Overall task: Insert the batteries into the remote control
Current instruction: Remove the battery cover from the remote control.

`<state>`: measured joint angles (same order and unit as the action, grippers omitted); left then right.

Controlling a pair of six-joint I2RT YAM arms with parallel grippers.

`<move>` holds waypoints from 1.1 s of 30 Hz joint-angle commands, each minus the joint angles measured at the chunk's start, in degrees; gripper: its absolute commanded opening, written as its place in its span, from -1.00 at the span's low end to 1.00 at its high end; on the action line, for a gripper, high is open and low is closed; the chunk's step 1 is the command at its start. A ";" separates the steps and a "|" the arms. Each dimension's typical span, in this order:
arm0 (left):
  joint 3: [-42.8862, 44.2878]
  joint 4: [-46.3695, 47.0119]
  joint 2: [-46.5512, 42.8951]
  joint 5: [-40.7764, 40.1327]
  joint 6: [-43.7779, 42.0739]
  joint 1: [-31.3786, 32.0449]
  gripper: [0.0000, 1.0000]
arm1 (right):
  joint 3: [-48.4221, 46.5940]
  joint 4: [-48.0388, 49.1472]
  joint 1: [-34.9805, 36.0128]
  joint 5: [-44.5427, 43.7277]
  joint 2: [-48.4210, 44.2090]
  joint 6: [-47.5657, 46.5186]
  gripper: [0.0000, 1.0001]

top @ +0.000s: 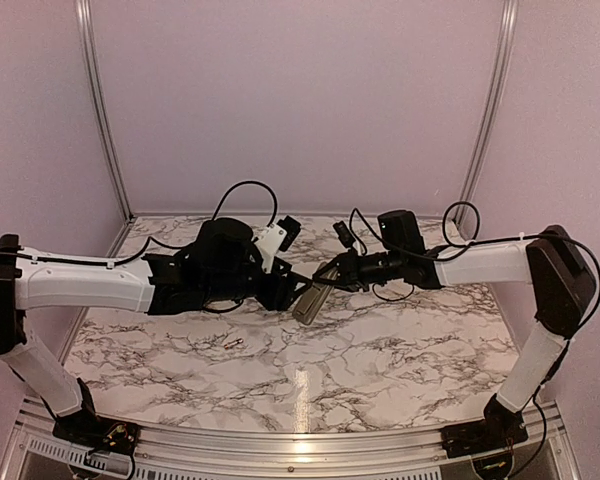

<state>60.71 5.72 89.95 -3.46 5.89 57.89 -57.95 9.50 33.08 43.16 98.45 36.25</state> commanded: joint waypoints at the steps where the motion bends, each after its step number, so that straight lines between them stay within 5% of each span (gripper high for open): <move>1: 2.83 -3.75 3.84 3.29 4.27 -0.63 0.25 | -1.38 2.00 -0.39 -1.02 -2.37 1.09 -1.00; 5: 5.31 -6.94 7.09 4.71 3.83 -0.58 0.05 | -1.39 1.74 -0.34 -0.99 -2.50 1.31 -1.00; 33: 8.29 -11.26 10.97 1.86 1.92 -0.67 -0.50 | -1.56 -0.35 -0.44 -0.41 -3.92 0.85 -1.00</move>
<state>68.25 -4.08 101.21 -1.34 8.36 57.43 -57.95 9.74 33.06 41.89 97.49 37.63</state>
